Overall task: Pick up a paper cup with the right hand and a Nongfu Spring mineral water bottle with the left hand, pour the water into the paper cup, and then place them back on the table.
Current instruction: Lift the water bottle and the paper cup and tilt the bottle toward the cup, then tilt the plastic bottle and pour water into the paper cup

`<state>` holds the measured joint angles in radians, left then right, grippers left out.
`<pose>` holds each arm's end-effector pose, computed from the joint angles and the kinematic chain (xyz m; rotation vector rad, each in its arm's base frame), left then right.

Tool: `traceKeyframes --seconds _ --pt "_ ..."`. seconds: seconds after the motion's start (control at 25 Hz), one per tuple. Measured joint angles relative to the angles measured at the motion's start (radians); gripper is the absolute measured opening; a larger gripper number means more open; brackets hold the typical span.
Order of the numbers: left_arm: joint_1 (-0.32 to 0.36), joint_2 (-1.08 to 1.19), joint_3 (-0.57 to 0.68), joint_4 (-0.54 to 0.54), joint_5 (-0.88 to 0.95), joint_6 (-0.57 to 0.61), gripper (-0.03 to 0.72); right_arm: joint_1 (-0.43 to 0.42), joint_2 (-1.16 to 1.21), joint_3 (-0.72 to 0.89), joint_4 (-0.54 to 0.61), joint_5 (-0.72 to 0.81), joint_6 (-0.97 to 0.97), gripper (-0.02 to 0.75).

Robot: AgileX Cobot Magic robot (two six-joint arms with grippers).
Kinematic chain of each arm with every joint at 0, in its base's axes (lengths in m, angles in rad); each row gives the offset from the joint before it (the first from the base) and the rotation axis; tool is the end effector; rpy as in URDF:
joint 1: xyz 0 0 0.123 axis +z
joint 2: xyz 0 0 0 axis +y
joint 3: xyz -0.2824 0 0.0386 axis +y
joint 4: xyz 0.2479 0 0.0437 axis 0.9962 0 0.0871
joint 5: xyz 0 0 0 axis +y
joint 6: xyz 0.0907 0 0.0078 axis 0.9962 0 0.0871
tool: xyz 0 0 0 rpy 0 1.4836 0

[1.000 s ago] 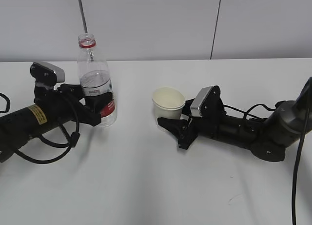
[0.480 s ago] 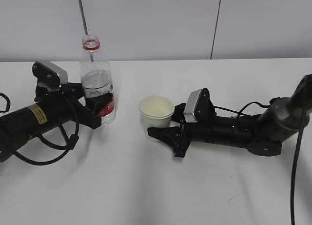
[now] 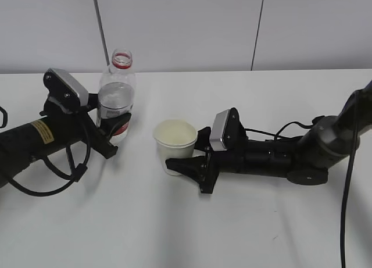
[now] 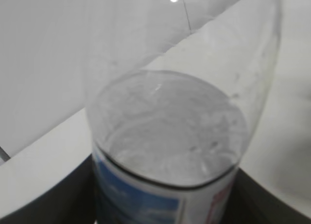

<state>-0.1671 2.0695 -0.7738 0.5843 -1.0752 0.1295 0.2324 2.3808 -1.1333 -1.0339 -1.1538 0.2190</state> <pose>0.3439 -0.1028 0.1089 0.8557 1.5420 -0.2574 0.3778 0.1629 0.0516 -1.0965 1.4481 0.7364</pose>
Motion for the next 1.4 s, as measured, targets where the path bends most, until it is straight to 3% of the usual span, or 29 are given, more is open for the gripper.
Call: traceKeyframes --seconds 1.0,1.4 --pt "0.0 -0.009 0.0 -0.061 -0.007 0.707 0.41 0.075 0.0 -0.011 0.068 0.006 0.018 0.455" --pt "0.0 -0.009 0.0 -0.147 -0.007 0.899 0.41 0.081 0.0 -0.011 0.12 0.046 0.018 0.455"
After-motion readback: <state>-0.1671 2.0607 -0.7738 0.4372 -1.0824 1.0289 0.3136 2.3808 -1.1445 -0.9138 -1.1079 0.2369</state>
